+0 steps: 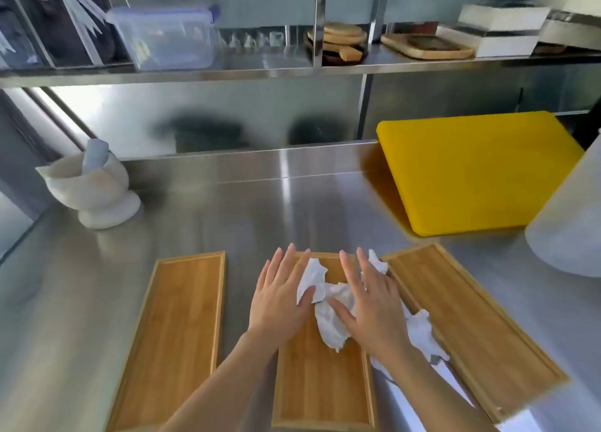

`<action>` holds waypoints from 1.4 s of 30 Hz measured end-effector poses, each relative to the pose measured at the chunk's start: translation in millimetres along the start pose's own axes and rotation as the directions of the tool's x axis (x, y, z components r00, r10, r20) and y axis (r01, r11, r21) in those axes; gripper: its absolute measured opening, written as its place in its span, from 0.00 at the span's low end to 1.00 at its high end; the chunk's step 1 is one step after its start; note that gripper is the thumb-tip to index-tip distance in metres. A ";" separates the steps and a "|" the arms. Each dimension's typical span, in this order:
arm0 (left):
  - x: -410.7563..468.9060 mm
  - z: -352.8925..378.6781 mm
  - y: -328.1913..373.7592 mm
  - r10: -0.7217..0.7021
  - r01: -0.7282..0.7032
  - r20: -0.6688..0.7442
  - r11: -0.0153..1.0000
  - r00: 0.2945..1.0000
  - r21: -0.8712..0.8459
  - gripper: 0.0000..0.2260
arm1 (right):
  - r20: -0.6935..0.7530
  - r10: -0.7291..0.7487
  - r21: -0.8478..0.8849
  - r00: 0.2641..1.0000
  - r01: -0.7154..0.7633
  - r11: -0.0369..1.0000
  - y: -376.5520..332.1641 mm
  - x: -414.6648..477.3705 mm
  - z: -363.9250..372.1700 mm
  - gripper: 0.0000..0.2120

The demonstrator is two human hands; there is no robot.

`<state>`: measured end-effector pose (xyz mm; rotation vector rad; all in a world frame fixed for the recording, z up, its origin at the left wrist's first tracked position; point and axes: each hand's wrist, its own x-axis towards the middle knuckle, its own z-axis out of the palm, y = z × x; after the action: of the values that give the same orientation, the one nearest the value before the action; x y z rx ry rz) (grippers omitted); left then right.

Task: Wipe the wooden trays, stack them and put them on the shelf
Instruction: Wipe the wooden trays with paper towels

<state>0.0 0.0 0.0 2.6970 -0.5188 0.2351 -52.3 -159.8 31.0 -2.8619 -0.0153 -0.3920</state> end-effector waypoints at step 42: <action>21.0 7.6 72.7 -0.193 0.229 0.125 0.846 0.973 -0.482 0.15 | -0.123 0.425 0.293 0.897 -0.376 0.879 81.5 -55.3 -27.5 0.12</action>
<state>-8.2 -72.2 22.4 2.2349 -0.2496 -0.0555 -109.2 -244.2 21.8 -2.4675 0.5170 -0.5196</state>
